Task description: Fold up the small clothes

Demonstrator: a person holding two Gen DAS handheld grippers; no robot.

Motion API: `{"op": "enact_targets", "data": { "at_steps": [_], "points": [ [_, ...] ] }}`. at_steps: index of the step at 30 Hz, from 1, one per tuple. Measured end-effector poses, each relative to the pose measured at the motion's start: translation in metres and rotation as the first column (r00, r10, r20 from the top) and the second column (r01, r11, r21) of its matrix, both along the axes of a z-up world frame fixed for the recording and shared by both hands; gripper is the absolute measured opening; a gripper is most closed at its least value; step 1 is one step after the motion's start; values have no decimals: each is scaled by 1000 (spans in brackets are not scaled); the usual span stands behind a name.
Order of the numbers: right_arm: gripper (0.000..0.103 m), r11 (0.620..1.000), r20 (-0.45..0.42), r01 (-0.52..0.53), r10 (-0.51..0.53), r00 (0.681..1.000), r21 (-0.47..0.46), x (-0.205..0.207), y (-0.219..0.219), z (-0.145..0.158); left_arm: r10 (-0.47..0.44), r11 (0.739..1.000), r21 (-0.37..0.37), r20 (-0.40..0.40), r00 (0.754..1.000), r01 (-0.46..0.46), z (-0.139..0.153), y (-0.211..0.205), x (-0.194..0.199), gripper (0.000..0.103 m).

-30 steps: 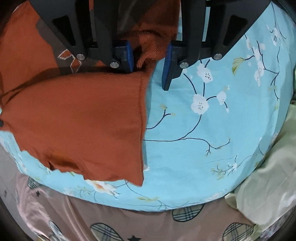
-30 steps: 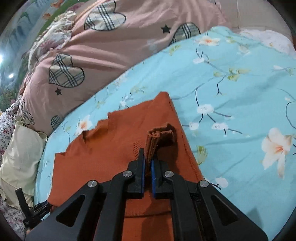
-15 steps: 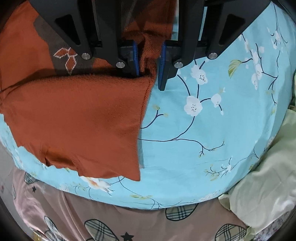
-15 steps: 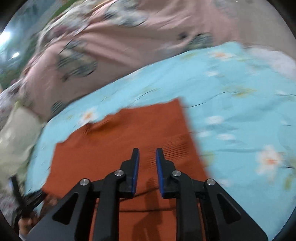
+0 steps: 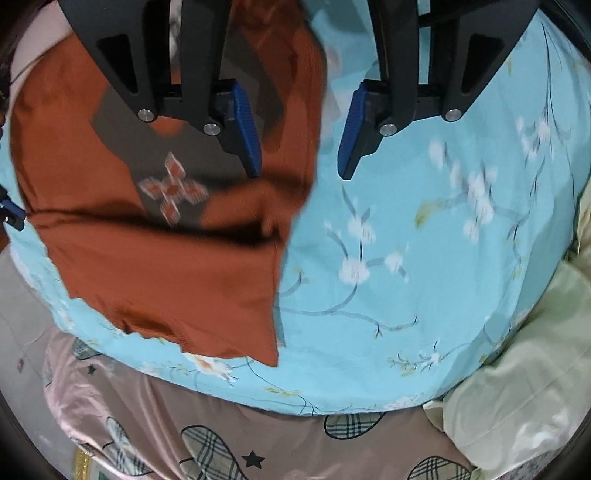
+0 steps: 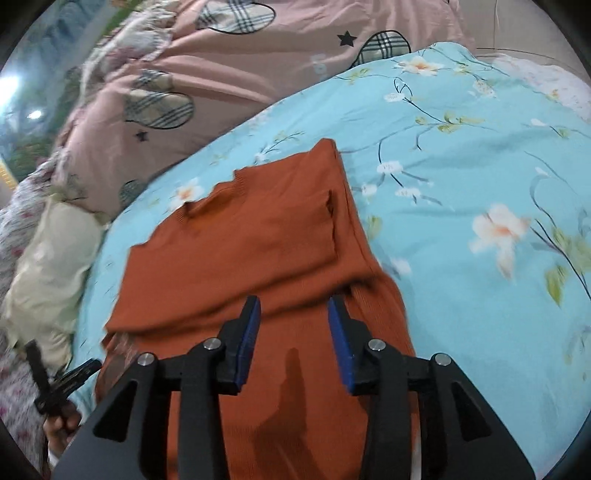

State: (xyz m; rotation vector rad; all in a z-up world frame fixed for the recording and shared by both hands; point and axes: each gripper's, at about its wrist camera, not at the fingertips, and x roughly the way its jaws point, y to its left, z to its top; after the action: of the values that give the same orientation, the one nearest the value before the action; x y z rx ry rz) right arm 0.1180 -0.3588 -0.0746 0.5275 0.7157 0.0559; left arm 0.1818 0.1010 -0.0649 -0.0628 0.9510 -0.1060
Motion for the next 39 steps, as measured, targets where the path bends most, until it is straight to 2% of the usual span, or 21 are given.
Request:
{"op": "enact_targets", "data": {
  "at_steps": [3, 6, 9, 12, 14, 19, 22, 24, 25, 26, 28, 30, 33, 36, 39],
  "points": [
    [40, 999, 19, -25, 25, 1000, 45, -34, -4, -5, -20, 1000, -7, -21, 1000, 20, -3, -2, -23, 50],
    [40, 993, 33, -107, 106, 994, 48, -75, 2, -13, -32, 999, 3, -51, 998, 32, -9, -8, -47, 50],
    [40, 980, 9, -198, 198, 980, 28, -108, 15, -29, -59, 998, 19, -66, 996, 60, -15, -16, -72, 50],
    [40, 967, -25, -250, 251, 968, 48, -130, 20, -55, -92, 994, 46, -78, 993, 96, -20, -24, -95, 50],
    [40, 966, -29, -250, 252, 967, 69, -135, 19, -67, -119, 992, 41, -87, 989, 123, -22, -25, -110, 50],
    [39, 955, 63, -240, 232, 971, 172, -130, 8, -81, -156, 986, 46, -107, 982, 161, -27, -22, -131, 50],
    [37, 951, 82, -272, 262, 962, 150, -127, 16, -81, -153, 987, 36, -129, 980, 159, -31, -20, -138, 50],
    [31, 948, 79, -284, 275, 958, 145, -127, 21, -83, -149, 988, 23, -150, 977, 155, -35, -18, -141, 50],
    [15, 948, 69, -285, 278, 958, 144, -128, 22, -85, -150, 988, 16, -162, 975, 154, -39, -18, -143, 50],
    [7, 947, 45, -290, 286, 957, 141, -127, 25, -88, -150, 988, 16, -169, 974, 154, -41, -18, -144, 50],
    [7, 941, 73, -301, 293, 953, 157, -135, 22, -85, -151, 987, 27, -168, 974, 158, -45, -20, -148, 50],
    [7, 927, 137, -314, 290, 947, 206, -146, 10, -77, -158, 985, 39, -165, 973, 166, -46, -23, -150, 50],
    [6, 922, 208, -294, 245, 947, 251, -162, -16, -65, -168, 984, 33, -171, 971, 176, -47, -23, -151, 49],
    [6, 911, 215, -295, 239, 947, 286, -162, -26, -67, -176, 982, 33, -172, 969, 184, -47, -24, -152, 49],
    [8, 910, 157, -316, 282, 946, 267, -152, -14, -79, -189, 981, 13, -172, 967, 194, -48, -26, -150, 48]
  ]
}}
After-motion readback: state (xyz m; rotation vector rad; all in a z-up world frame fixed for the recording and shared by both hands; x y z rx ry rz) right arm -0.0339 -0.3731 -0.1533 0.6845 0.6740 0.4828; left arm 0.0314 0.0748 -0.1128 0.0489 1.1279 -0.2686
